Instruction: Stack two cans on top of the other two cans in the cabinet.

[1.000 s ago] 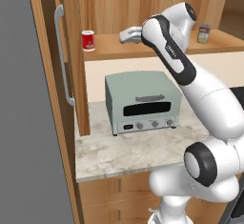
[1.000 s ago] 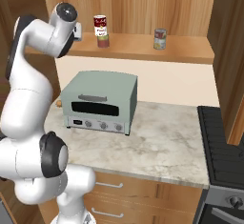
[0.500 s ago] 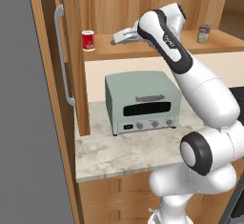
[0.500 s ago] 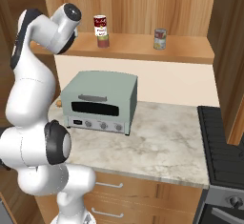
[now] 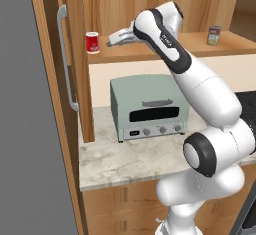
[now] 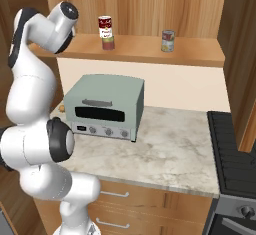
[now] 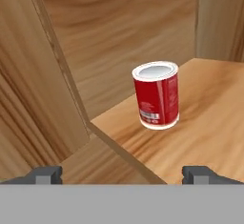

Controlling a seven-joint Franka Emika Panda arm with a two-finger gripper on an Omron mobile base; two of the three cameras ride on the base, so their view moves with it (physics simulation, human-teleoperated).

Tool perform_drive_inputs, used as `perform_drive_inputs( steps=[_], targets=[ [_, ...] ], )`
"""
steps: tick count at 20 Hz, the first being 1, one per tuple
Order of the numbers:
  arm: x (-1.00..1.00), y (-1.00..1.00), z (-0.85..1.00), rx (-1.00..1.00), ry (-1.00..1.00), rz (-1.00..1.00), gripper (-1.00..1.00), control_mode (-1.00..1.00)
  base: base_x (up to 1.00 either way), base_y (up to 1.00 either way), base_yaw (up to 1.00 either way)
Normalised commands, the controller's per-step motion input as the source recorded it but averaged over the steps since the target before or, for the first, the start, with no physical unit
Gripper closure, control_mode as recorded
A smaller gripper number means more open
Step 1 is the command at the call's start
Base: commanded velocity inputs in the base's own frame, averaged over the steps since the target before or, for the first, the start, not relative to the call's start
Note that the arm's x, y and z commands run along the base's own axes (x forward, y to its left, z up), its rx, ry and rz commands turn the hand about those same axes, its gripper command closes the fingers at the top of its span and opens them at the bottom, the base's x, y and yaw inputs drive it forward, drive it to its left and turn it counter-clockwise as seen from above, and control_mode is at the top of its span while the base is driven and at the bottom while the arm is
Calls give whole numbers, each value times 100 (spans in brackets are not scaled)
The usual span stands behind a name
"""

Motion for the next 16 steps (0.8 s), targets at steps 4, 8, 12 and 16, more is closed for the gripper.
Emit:
perform_drive_inputs(
  steps=[4, 8, 12, 16],
  targets=[
    [25, 21, -11, 0, 0, 0, -100, -100, 0, 0, 0],
    [17, 18, -6, 0, 0, 1, -100, -100, 0, 0, 0],
    [13, 21, -5, 0, 0, 3, -100, -100, 0, 0, 0],
    [18, 11, -1, 0, 0, 3, -100, -100, 0, 0, 0]
  ],
)
